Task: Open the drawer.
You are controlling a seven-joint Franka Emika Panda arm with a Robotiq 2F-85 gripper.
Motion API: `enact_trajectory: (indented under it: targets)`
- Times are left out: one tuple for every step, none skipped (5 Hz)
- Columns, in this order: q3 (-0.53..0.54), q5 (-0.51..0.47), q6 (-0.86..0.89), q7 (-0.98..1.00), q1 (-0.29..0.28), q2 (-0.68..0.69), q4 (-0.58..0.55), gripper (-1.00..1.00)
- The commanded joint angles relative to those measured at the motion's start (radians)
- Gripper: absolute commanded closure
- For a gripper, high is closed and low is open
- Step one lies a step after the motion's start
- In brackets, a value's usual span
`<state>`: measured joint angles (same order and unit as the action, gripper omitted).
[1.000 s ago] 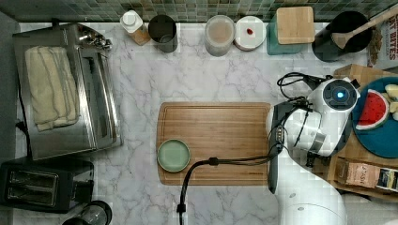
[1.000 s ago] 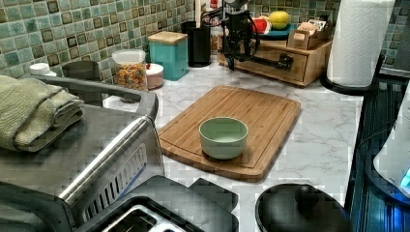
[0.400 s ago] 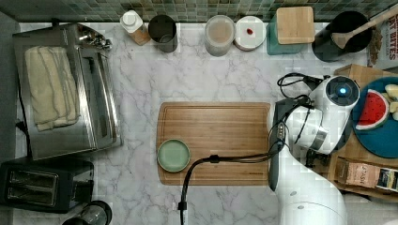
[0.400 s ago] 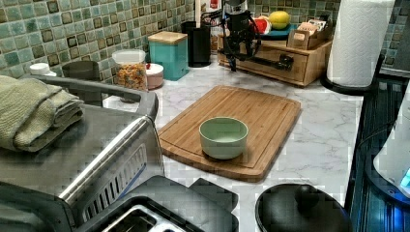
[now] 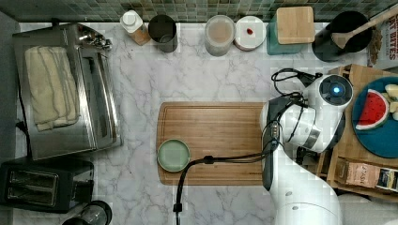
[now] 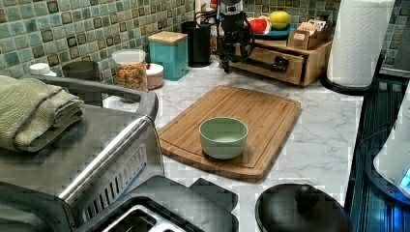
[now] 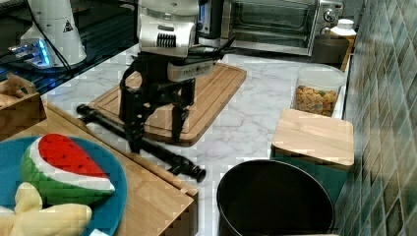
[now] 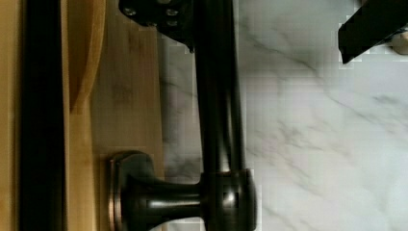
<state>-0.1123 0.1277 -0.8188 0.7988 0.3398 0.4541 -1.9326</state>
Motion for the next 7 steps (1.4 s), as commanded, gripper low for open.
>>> enact_trajectory:
  targets:
    - [0.178, -0.065, 0.04, -0.224, -0.207, -0.083, -0.148, -1.0]
    - [0.21, -0.078, 0.059, -0.2, -0.208, -0.074, -0.136, -1.0]
    - [0.235, -0.101, 0.02, -0.187, -0.211, -0.082, -0.147, -1.0]
    - [0.262, -0.141, 0.029, -0.213, -0.216, -0.088, -0.139, -1.0]
    - [0.279, -0.173, 0.035, -0.238, -0.216, -0.084, -0.129, -1.0]
    - [0.276, -0.172, -0.029, -0.299, -0.231, -0.151, -0.205, -1.0]
    - [0.274, -0.173, -0.029, -0.299, -0.233, -0.151, -0.205, -1.0]
